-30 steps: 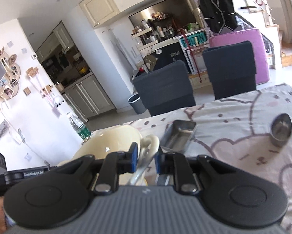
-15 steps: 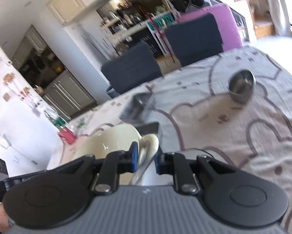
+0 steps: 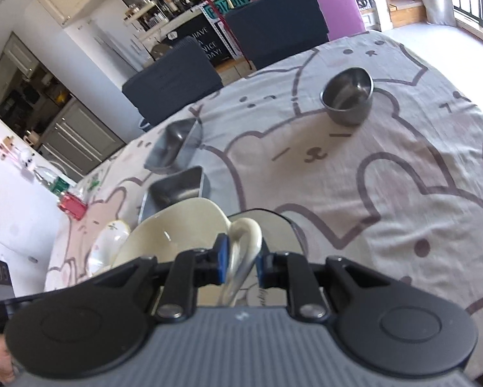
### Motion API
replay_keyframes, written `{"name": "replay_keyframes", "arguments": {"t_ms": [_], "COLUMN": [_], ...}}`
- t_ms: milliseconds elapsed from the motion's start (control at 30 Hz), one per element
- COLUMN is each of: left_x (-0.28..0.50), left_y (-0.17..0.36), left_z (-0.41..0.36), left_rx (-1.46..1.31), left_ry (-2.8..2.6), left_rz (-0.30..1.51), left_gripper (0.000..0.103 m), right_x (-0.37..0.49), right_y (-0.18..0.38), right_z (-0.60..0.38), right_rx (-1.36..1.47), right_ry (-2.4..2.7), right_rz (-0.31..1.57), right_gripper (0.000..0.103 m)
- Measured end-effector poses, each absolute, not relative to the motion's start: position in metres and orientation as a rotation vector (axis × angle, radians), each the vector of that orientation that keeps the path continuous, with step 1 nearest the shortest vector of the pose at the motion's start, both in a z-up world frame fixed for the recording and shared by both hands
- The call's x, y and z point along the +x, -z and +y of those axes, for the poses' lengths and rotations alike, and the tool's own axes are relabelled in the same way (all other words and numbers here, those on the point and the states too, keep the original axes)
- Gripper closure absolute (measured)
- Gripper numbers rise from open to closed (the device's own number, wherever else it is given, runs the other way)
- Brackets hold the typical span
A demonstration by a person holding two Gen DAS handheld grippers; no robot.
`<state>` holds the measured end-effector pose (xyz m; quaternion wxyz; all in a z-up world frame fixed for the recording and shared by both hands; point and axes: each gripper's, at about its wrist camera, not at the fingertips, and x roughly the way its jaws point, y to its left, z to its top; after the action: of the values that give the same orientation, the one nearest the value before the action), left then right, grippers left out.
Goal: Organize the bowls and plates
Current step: 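Carry the cream bowl with both grippers and lower it over the white plate, then lower the cream bowl by its handles onto the white plate with both grippers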
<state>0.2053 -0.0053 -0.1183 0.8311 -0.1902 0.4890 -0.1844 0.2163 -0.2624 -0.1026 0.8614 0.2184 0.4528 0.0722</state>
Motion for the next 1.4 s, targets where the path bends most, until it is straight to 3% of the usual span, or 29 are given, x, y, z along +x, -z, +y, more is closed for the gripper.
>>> {"name": "replay_keyframes", "arguments": {"t_ms": [767, 1400], "left_x": [0.223, 0.229], "left_y": [0.163, 0.168], "left_z": [-0.017, -0.024], "left_rx": [-0.388, -0.367], "left_ry": [0.362, 0.329], "left_rz": [1.134, 1.144], "left_gripper": [0.077, 0.074], "right_x": [0.240, 0.251], "right_y": [0.127, 0.131], "right_z": [-0.258, -0.253], "right_rx": [0.367, 0.306], "right_ry": [-0.090, -0.059], "right_rz": [1.063, 1.075], "right_gripper": [0.082, 0.080]}}
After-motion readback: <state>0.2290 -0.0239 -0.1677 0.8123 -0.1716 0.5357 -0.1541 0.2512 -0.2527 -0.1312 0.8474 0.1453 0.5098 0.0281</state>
